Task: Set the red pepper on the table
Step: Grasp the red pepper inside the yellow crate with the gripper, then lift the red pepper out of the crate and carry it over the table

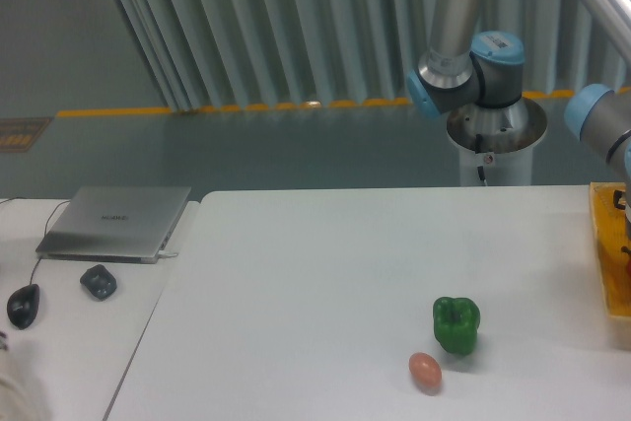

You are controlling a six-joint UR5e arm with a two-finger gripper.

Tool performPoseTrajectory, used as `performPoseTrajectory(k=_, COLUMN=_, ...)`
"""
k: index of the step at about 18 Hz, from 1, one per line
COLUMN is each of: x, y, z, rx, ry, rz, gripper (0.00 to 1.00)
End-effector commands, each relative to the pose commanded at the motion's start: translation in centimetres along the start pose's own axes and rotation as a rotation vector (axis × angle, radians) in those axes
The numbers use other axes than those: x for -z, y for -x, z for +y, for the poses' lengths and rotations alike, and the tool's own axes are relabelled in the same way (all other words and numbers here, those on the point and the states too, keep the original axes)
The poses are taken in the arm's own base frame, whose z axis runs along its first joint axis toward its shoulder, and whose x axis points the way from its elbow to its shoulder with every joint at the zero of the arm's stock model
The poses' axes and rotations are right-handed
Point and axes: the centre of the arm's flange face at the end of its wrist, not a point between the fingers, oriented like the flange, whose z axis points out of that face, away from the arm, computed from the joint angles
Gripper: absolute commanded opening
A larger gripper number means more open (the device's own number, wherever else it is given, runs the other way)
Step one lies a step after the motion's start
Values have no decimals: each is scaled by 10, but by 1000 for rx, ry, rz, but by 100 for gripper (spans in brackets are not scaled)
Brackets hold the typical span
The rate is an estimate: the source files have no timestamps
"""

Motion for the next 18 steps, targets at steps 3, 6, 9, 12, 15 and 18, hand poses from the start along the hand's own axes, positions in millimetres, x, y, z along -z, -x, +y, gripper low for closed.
performPoseTrajectory(k=3, x=14, y=0, z=0, rx=28, ry=-42, rz=-27, gripper=61)
performPoseTrajectory(k=6, x=26, y=-1, z=-7, rx=100, ry=-70, rz=-78, gripper=61)
performPoseTrajectory(k=9, x=34, y=8, z=-21, rx=227, ry=-95, rz=-107, gripper=61)
performPoseTrajectory(k=12, x=38, y=25, z=-46, rx=350, ry=-110, rz=-112, gripper=61)
performPoseTrajectory(k=15, x=40, y=43, z=-69, rx=509, ry=-124, rz=-109, gripper=61)
performPoseTrajectory(k=18, x=39, y=68, z=-93, rx=714, ry=-194, rz=-162, gripper=61)
